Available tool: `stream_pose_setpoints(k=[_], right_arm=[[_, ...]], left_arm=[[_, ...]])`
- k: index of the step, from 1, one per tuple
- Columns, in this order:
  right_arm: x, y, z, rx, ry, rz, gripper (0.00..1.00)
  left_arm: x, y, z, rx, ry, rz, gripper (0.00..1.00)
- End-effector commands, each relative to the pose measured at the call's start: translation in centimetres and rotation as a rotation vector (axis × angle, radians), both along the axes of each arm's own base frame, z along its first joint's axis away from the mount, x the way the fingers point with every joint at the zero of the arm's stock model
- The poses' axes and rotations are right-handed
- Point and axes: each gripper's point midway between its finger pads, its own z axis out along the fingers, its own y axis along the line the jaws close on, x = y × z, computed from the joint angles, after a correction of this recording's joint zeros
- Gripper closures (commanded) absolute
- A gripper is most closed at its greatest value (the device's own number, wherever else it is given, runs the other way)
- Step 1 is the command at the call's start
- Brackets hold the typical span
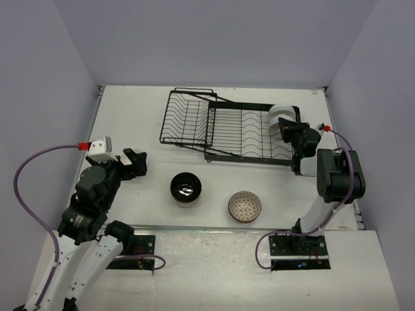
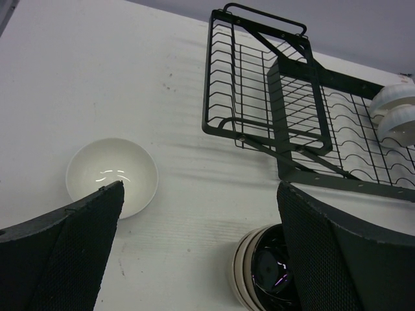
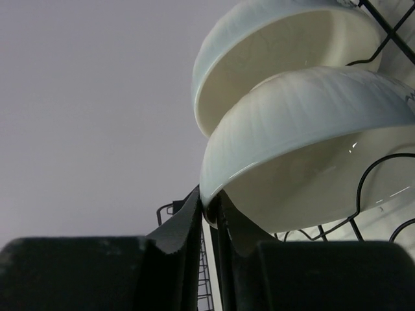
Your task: Unload the bowls from the dish rack
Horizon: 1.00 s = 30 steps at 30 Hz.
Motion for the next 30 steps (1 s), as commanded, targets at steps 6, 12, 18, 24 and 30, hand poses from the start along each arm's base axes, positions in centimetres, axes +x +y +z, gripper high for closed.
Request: stream_pose_setpoints(k=[6, 12, 18, 24, 30], right_arm=[[0.3, -0.5, 2.2, -0.055, -0.088, -0.016, 1.0], [-0.5, -0.2, 3.3, -0.068, -0.159, -0.001, 1.0], [-1.4, 1.0, 6.4, -0.154, -0.361, 0.072, 1.0], [-2.0, 2.3, 8.9, -0.223, -0.524, 0.148, 1.0], [-2.5, 4.1, 11.2, -0.358, -0.636, 0.256, 1.0]], left_arm=[[0.4, -0.6, 0.9, 0.012, -0.043, -0.032, 0.0], [0.4, -0.6, 0.8, 0.012, -0.041, -0.034, 0.0], [0.5, -0.7, 0.8, 0.015, -0.04, -0.039, 0.0], [0.5, -0.7, 0.7, 0.016, -0.037, -0.039, 0.0], [0.5, -0.7, 0.7, 0.018, -0.036, -0.038, 0.0]])
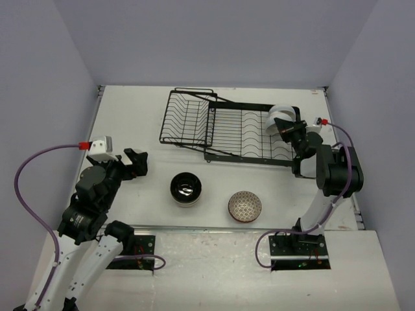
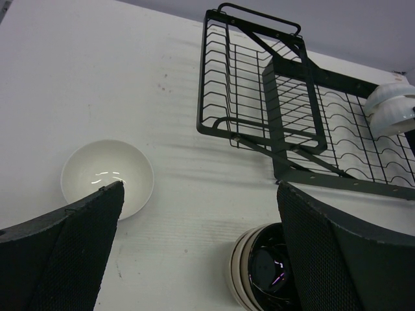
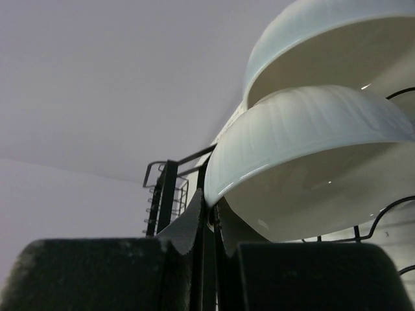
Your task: Unload the bowls from the dish rack
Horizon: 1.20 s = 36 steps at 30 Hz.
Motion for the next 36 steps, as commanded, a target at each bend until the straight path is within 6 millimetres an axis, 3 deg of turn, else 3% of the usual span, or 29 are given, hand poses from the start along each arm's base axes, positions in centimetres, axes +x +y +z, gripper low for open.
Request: stream_pose_setpoints(k=[1, 13, 18, 19, 20, 21, 22, 23, 24, 25, 26, 27, 29, 30, 32, 33, 35, 36], right_arm=[[-1.8, 2.9, 10.9, -0.166, -0.48, 0.144, 1.0], [-3.7, 5.1, 13.9, -0.259, -0.596, 0.28, 1.0], [-6.5, 7.7, 17.3, -0.4, -0.688, 0.41, 1.0], [-6.3, 8.2, 16.6, -0.464, -0.651, 0.424, 1.0], [-8.0, 9.1, 18.7, -0.529, -0.697, 0.449, 1.0], [-9.0, 11.1, 19.2, -0.59, -0.718, 0.489, 1.0], [-9.1, 12.6, 17.6, -0.619, -0.581, 0.555, 1.0], [-9.3, 13.4, 17.3, -0.83, -0.627, 0.551, 1.0], [-11.5, 16.3, 19.0, -0.921, -0.674, 0.565, 1.0], [-12.6, 17.3, 17.5, -1.067, -0.652, 0.632, 1.0], [-14.0, 18.4, 17.3, -1.126, -0.678, 0.671, 1.0], [-16.7, 20.3, 16.8, -1.167, -0.694, 0.738, 1.0], [-18.6, 21.6, 16.9, -1.257, -0.736, 0.772, 1.0], [-20.8, 22.9, 16.0, -1.283, -0.736, 0.839, 1.0], [-22.6, 24.1, 16.1, -1.352, -0.766, 0.87, 1.0], [-25.0, 25.5, 15.1, -1.375, -0.776, 0.95, 1.0], [-25.4, 26.0, 14.9, -1.463, -0.734, 0.938, 1.0], [-27.2, 26.6, 13.8, -1.497, -0.724, 1.007, 1.0]], left_arm=[[0.4, -0.3, 0.5, 0.023, -0.028, -0.019, 0.0], [0.5, -0.2, 0.4, 0.027, -0.022, -0.013, 0.0], [0.6, -0.1, 0.4, 0.025, -0.013, -0.003, 0.0], [0.7, -0.1, 0.5, 0.019, -0.012, 0.001, 0.0], [0.7, -0.1, 0.7, 0.009, -0.013, 0.007, 0.0], [0.7, -0.2, 0.9, -0.007, -0.011, 0.01, 0.0], [0.6, -0.2, 1.8, -0.029, -0.011, 0.012, 0.0], [0.5, -0.8, 2.6, -0.079, -0.012, -0.004, 0.0], [0.5, -1.3, 3.4, -0.106, -0.013, -0.021, 0.0], [0.5, -2.4, 5.2, -0.16, -0.016, -0.061, 0.0], [0.6, -3.0, 6.3, -0.188, -0.019, -0.084, 0.0], [1.2, -3.9, 8.2, -0.217, -0.027, -0.111, 0.0], [1.5, -6.2, 10.1, -0.279, -0.021, -0.211, 0.0], [2.3, -7.5, 12.0, -0.298, -0.036, -0.258, 0.0], [2.2, -9.8, 14.2, -0.317, -0.032, -0.388, 0.0], [2.8, -10.7, 16.2, -0.319, -0.047, -0.426, 0.0], [2.6, -12.1, 17.4, -0.31, -0.031, -0.509, 0.0], [3.1, -12.7, 17.8, -0.304, -0.02, -0.534, 0.0]])
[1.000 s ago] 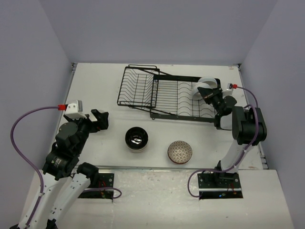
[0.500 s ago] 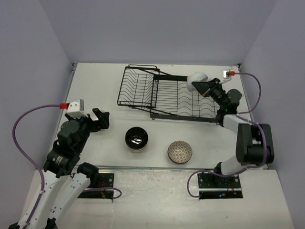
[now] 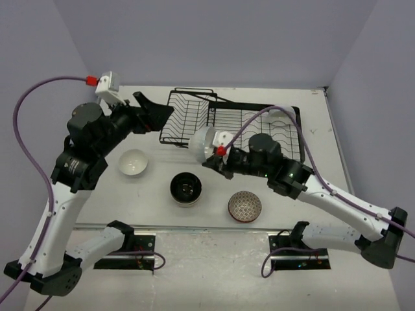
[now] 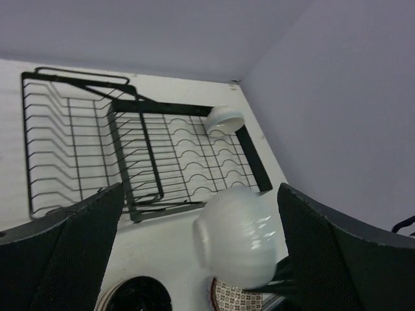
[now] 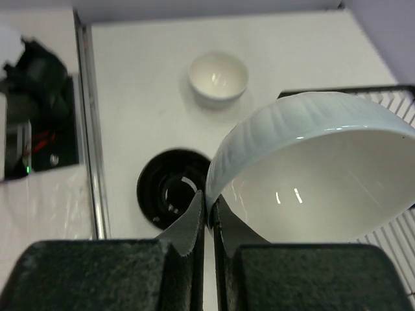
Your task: Unload the bowls from the dish rack
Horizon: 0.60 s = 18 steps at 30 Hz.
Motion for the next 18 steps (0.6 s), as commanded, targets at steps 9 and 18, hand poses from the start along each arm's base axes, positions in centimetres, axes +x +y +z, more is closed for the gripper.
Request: stream_pose_setpoints(k=[9, 18], right_arm=[[-2.9, -0.2, -6.7, -0.506, -0.111, -0.081, 1.0], [-2.7, -0.4, -6.2, -0.586, -0.145, -0.057, 1.0]], left_arm=[[0.9, -7.7, -6.5, 0.188, 0.213, -0.417, 0.0], [-3.2, -12.7, -12.8, 0.371, 0.333, -0.557, 0.01]])
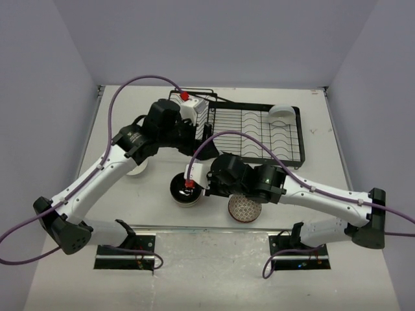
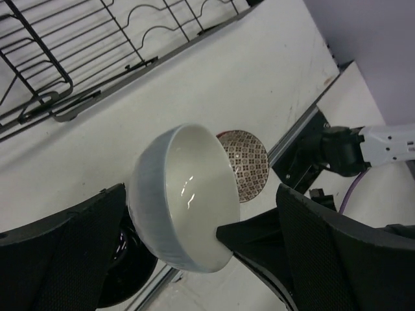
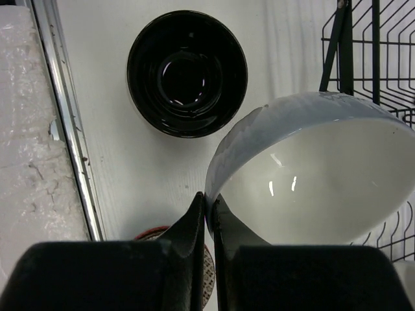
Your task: Unload the bowls from the dish rack
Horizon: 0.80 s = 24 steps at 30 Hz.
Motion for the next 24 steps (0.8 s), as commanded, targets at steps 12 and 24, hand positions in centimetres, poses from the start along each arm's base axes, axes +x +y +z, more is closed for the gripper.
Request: stream_pose_setpoints(k=[12, 24], right_arm=[[2.8, 0.1, 4.2, -0.024, -0.141, -0.103, 1.0], [3.7, 0.8, 3.9, -0.047, -0.151, -0.152, 1.0]], left_arm=[[1.0, 2.0, -3.6, 0.265, -0.052, 0.109, 0.81], [2.2, 2.7, -4.3, 0.351, -0.09, 0.184, 1.0]])
